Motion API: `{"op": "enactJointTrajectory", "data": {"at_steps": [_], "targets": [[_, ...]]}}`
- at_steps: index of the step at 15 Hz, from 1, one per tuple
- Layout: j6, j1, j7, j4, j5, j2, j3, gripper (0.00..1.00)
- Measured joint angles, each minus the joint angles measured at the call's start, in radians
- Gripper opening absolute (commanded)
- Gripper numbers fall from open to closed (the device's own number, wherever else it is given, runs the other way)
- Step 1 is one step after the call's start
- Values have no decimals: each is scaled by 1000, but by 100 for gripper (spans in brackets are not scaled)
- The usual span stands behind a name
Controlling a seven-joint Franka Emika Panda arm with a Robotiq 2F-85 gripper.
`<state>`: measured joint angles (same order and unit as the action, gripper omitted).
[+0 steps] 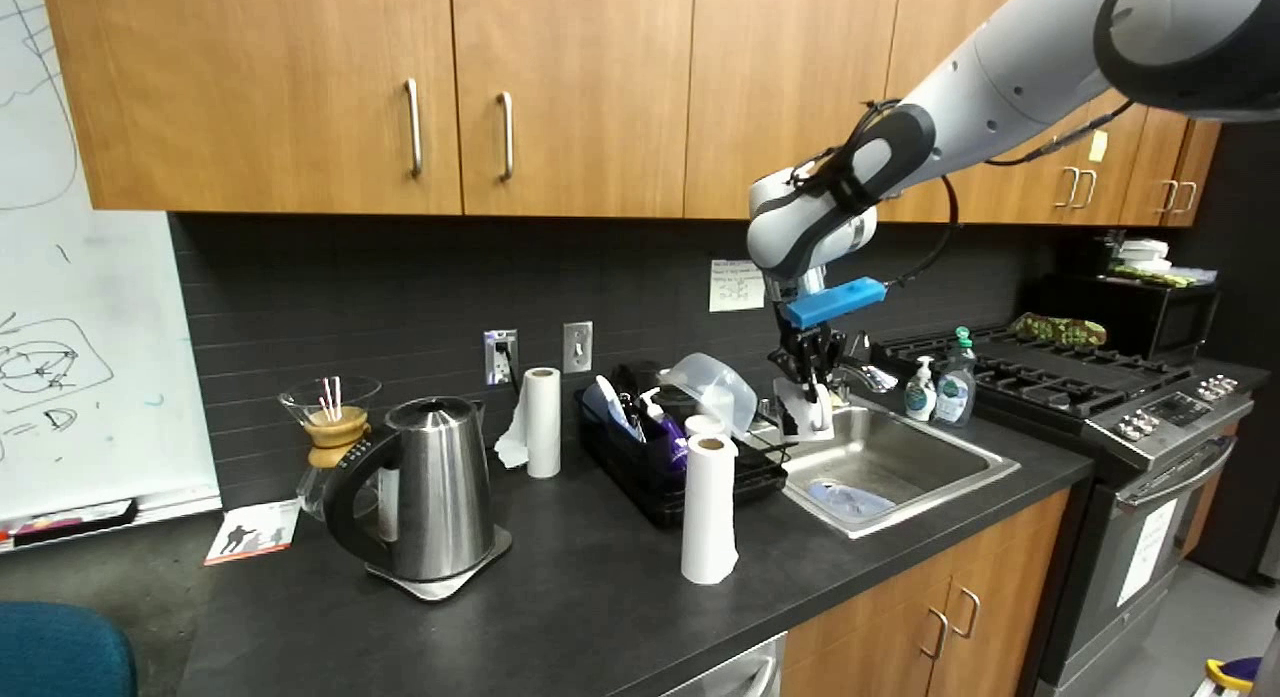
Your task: Remove a white mug from the dish drying rack and put it on the countertop
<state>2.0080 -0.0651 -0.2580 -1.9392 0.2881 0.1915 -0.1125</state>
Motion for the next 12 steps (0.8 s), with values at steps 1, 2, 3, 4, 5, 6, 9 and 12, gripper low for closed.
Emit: {"op": "enactJointTrajectory", "data": {"at_steps": [1, 2, 3, 4, 5, 6, 9, 12], "targets": [[0, 3, -18, -23, 0, -14, 1, 5], [0, 6, -35, -46, 0, -28, 2, 5], [1, 8, -50, -68, 0, -39, 5, 5], [1, 9, -64, -91, -1, -50, 8, 5], [2, 12, -73, -111, -2, -58, 10, 5], [4, 12, -81, -131, -4, -65, 14, 5], [20, 15, -87, -183, -19, -76, 23, 5], [55, 16, -87, -216, -37, -77, 33, 5]]}}
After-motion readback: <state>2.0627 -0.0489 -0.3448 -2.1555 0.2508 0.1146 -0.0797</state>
